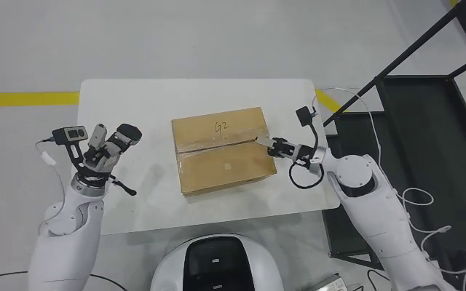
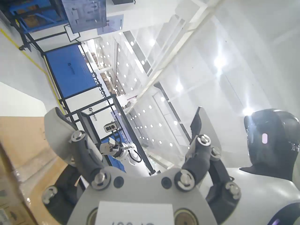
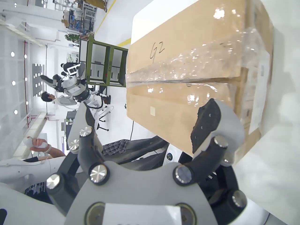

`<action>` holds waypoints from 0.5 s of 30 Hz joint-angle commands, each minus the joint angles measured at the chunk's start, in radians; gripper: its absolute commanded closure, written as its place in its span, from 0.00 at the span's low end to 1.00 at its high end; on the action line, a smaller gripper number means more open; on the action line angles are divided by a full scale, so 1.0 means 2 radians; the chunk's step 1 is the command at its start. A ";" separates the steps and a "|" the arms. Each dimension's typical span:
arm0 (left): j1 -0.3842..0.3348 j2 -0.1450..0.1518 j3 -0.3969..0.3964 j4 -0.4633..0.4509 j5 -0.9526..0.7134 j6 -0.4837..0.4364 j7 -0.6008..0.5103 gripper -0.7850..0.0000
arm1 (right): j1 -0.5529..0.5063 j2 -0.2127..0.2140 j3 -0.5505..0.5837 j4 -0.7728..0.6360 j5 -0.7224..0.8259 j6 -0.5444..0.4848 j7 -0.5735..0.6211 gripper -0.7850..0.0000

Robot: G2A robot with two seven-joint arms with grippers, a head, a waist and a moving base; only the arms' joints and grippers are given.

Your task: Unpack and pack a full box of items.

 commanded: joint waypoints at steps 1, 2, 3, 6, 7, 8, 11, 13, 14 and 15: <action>0.002 0.000 -0.004 0.014 0.007 -0.005 0.007 0.00 | 0.010 -0.001 -0.009 0.002 -0.004 -0.009 0.004 0.00; 0.002 0.000 -0.004 0.019 0.004 -0.005 0.011 0.00 | 0.015 -0.001 -0.014 0.003 -0.008 -0.011 0.006 0.00; 0.002 -0.001 -0.005 0.024 0.005 -0.008 0.015 0.00 | 0.020 -0.002 -0.017 0.005 -0.010 -0.012 0.007 0.00; 0.002 -0.001 -0.007 0.027 0.009 -0.012 0.018 0.00 | 0.028 -0.004 -0.026 0.013 -0.007 -0.018 0.003 0.00; 0.002 -0.001 -0.007 0.027 0.009 -0.012 0.018 0.00 | 0.028 -0.004 -0.025 0.015 -0.006 -0.018 0.001 0.00; 0.002 -0.001 -0.007 0.027 0.009 -0.012 0.018 0.00 | 0.028 -0.004 -0.025 0.015 -0.006 -0.018 0.001 0.00; 0.002 -0.001 -0.007 0.027 0.009 -0.012 0.018 0.00 | 0.028 -0.004 -0.025 0.015 -0.006 -0.018 0.001 0.00; 0.002 -0.001 -0.007 0.027 0.009 -0.012 0.018 0.00 | 0.028 -0.004 -0.025 0.015 -0.006 -0.018 0.001 0.00; 0.002 -0.001 -0.007 0.027 0.009 -0.012 0.018 0.00 | 0.028 -0.004 -0.025 0.015 -0.006 -0.018 0.001 0.00; 0.002 -0.001 -0.007 0.027 0.009 -0.012 0.018 0.00 | 0.028 -0.004 -0.025 0.015 -0.006 -0.018 0.001 0.00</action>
